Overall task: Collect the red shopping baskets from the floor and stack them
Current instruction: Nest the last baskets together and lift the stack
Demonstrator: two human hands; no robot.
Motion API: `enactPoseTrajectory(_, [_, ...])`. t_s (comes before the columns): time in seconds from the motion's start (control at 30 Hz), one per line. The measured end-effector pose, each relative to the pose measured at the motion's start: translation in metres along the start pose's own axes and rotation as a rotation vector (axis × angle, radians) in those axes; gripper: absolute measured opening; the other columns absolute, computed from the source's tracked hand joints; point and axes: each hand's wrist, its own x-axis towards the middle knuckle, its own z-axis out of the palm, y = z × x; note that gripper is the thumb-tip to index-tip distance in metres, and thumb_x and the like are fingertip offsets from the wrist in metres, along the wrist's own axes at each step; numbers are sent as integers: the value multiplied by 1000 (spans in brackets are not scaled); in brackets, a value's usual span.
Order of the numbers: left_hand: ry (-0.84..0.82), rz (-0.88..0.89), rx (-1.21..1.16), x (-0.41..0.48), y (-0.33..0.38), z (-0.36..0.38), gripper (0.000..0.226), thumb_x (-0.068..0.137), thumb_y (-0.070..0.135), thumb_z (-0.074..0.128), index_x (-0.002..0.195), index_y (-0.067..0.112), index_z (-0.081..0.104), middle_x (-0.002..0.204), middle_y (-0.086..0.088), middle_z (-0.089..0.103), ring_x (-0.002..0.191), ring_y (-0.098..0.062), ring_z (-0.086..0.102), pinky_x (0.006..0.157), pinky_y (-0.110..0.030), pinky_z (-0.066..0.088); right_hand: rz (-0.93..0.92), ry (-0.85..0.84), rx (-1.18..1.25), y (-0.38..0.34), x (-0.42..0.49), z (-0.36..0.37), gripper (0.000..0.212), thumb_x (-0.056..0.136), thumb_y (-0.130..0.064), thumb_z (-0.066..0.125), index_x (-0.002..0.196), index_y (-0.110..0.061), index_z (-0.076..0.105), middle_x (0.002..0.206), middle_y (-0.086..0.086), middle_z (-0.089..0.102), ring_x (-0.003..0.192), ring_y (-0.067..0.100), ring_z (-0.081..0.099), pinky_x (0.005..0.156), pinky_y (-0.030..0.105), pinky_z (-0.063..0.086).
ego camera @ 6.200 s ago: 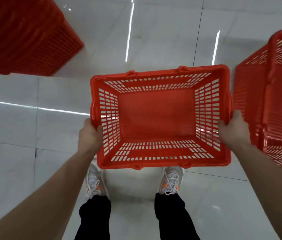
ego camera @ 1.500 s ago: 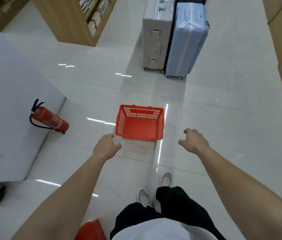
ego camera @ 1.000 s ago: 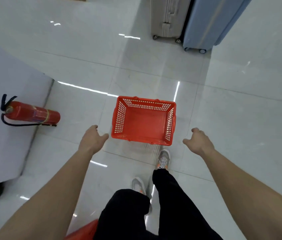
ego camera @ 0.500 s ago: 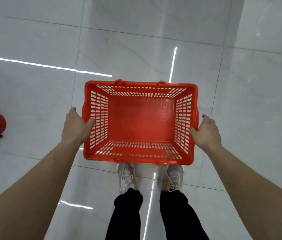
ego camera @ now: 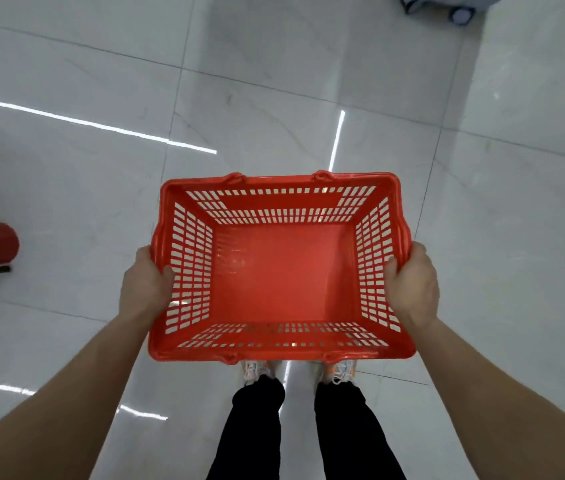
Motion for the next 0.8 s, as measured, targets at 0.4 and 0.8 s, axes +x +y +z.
enactPoseTrajectory(0.4, [213, -240, -256, -262, 3, -244, 46, 95, 46, 57, 129, 18, 44, 112, -6, 68, 70, -18, 68, 68, -41, 59, -357, 10, 50, -156, -120, -264, 35, 97, -46, 47, 119, -19, 55, 100, 0, 69, 75, 14, 62, 69, 31, 52])
enactPoseTrajectory(0.8, [778, -602, -696, -620, -98, -272, 38, 90, 36, 63, 120, 14, 57, 109, -10, 71, 89, -29, 69, 80, -42, 56, -995, -219, 159, -239, -296, -391, 28, 89, -40, 50, 111, -24, 58, 97, -2, 68, 83, 20, 65, 74, 35, 51])
